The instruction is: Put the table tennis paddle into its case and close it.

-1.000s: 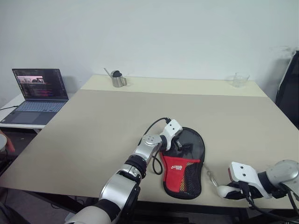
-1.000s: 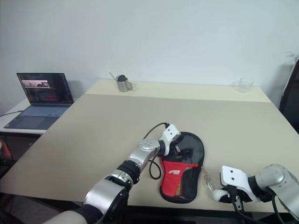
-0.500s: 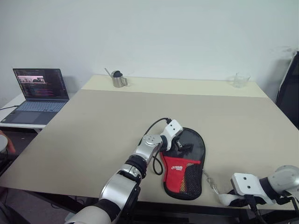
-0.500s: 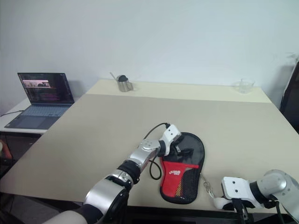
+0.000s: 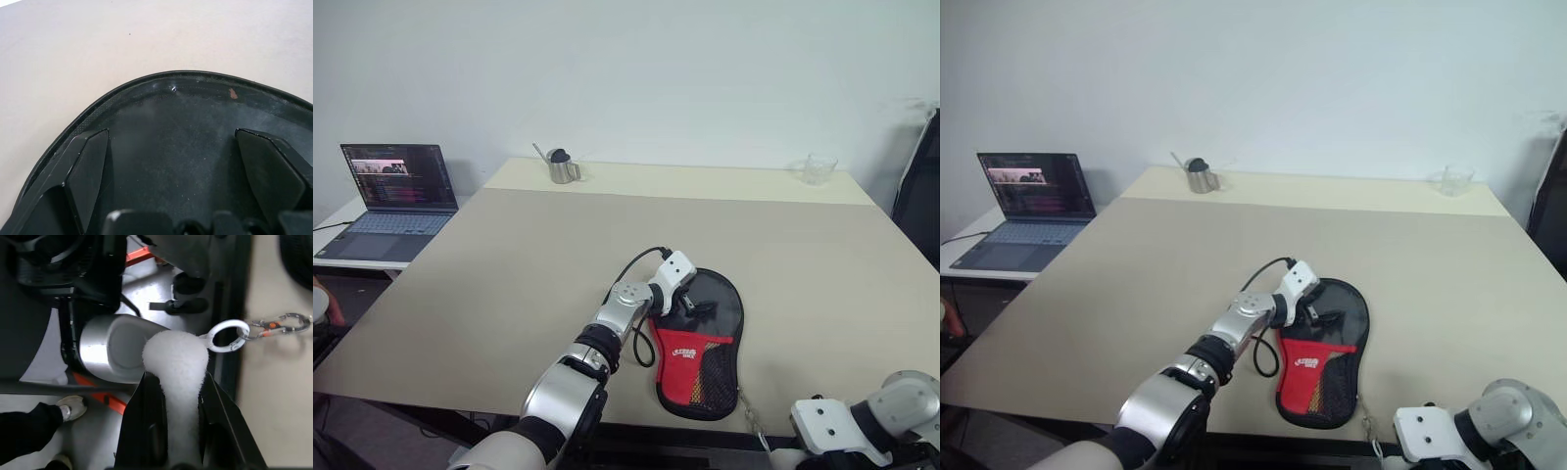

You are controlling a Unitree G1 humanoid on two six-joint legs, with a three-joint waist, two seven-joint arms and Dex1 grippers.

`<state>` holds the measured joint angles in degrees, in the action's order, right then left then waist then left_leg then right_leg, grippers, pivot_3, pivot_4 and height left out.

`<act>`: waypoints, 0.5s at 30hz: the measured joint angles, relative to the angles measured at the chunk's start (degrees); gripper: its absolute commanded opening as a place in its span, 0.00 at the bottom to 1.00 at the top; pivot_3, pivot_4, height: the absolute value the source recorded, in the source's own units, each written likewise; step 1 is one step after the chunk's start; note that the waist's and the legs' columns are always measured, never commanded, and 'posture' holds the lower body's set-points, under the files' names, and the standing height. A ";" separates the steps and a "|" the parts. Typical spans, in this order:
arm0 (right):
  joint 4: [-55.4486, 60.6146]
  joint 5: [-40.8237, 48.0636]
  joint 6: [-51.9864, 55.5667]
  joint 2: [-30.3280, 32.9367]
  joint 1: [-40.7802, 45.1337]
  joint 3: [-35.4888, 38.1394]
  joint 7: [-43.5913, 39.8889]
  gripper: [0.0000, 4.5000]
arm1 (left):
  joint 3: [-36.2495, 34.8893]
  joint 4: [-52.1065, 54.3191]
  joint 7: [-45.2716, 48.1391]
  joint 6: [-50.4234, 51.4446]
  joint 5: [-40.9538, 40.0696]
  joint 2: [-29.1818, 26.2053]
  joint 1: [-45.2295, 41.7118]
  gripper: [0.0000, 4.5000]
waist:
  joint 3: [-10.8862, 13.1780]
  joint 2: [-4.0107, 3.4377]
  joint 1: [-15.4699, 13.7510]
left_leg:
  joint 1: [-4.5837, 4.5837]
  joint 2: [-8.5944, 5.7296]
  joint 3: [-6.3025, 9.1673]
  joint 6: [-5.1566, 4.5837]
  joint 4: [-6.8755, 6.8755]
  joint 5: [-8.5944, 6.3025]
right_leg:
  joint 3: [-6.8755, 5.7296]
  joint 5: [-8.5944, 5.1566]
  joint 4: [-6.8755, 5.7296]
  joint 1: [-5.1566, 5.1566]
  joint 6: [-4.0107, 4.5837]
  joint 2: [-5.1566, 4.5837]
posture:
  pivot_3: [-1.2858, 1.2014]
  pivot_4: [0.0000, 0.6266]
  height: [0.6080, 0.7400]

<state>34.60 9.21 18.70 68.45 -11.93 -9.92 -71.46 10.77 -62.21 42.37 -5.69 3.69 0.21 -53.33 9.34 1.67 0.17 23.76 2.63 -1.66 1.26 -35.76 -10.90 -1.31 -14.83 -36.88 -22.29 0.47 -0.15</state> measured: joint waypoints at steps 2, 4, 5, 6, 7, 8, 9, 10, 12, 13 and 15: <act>1.94 -0.23 1.70 0.03 0.17 -0.83 0.10 0.06 | 0.00 0.00 -0.01 0.00 0.00 0.01 0.04 1.00 | -0.01 -0.01 0.00 | -0.02 0.02 0.02 0.00 0.01 0.00 | -0.02 0.00 0.00 -0.02 0.00 -0.01 | 0.52 0.24 1.00; 4.01 -0.28 3.99 0.19 0.79 -1.62 0.23 0.06 | 0.00 0.00 -0.05 -0.01 0.00 0.00 0.08 1.00 | -0.01 -0.01 0.02 | -0.05 0.02 0.02 0.01 0.01 -0.01 | -0.02 0.00 0.00 -0.02 0.00 -0.01 | 0.52 0.24 1.00; 5.74 -0.14 5.47 0.19 1.47 -2.00 0.34 0.06 | 0.01 0.00 -0.08 -0.01 0.00 0.00 0.08 1.00 | -0.02 -0.04 0.02 | -0.05 0.03 0.02 0.01 0.01 -0.01 | -0.03 -0.01 0.00 -0.03 0.01 -0.01 | 0.52 0.24 1.00; 7.36 0.11 6.85 0.19 2.13 -2.04 0.41 0.06 | 0.01 0.00 -0.11 -0.01 0.00 0.00 0.09 1.00 | -0.03 -0.04 0.02 | -0.06 0.03 0.03 0.01 0.01 -0.01 | -0.03 -0.01 0.00 -0.04 0.01 -0.02 | 0.52 0.24 1.00; 8.83 0.84 8.28 0.19 2.75 -2.01 0.48 0.06 | 0.01 0.00 -0.15 -0.01 0.00 0.00 0.09 1.00 | -0.03 -0.04 0.02 | -0.07 0.04 0.06 0.02 0.01 -0.01 | -0.06 -0.01 0.02 -0.05 0.02 -0.02 | 0.52 0.24 1.00; 10.13 1.48 9.63 0.19 3.28 -1.97 0.50 0.06 | 0.05 0.00 -0.16 -0.01 0.00 0.01 0.09 1.00 | -0.02 -0.01 0.02 | -0.08 0.05 0.09 0.02 0.01 -0.01 | -0.08 -0.02 0.02 -0.04 0.03 -0.03 | 0.52 0.24 1.00; 10.59 2.19 10.59 0.19 3.66 -1.91 0.50 0.06 | 0.08 0.00 -0.16 -0.01 0.00 0.02 0.09 1.00 | -0.02 0.01 0.02 | -0.08 0.06 0.09 0.02 0.01 -0.01 | -0.09 -0.02 0.03 -0.04 0.03 -0.05 | 0.52 0.24 1.00; 10.75 2.91 11.53 0.20 3.90 -1.81 0.50 0.06 | 0.11 -0.01 -0.19 -0.01 0.00 0.03 0.07 1.00 | -0.02 0.02 0.02 | -0.08 0.08 0.10 0.02 0.02 -0.02 | -0.10 -0.02 0.03 -0.04 0.03 -0.08 | 0.52 0.24 1.00; 10.69 3.34 12.22 0.30 4.32 -1.77 0.45 0.06 | 0.12 -0.04 -0.26 -0.01 0.00 0.03 0.05 1.00 | -0.02 0.01 0.05 | -0.08 0.09 0.09 0.02 0.02 -0.02 | -0.10 -0.02 0.03 -0.04 0.03 -0.12 | 0.52 0.24 1.00; 10.55 3.40 12.30 0.41 4.58 -1.77 0.38 0.06 | 0.12 -0.13 -0.31 -0.02 0.00 0.03 0.00 1.00 | -0.02 0.01 0.06 | -0.08 0.09 0.09 0.02 0.02 -0.02 | -0.10 -0.02 0.03 -0.04 0.03 -0.12 | 0.52 0.24 1.00; 10.09 3.53 12.32 0.68 4.78 -1.77 0.18 0.06 | 0.12 -0.27 -0.37 -0.02 0.00 0.03 -0.09 1.00 | -0.02 0.01 0.07 | -0.08 0.09 0.10 0.02 0.01 -0.02 | -0.12 -0.02 0.02 -0.04 0.03 -0.13 | 0.52 0.24 1.00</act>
<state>44.68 12.74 31.01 69.13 -7.16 -11.69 -71.28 10.90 -62.48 42.00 -5.71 3.69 0.24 -53.42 9.32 1.68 0.24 23.67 2.72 -1.56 1.27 -35.74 -10.92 -1.43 -14.85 -36.86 -22.33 0.50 -0.29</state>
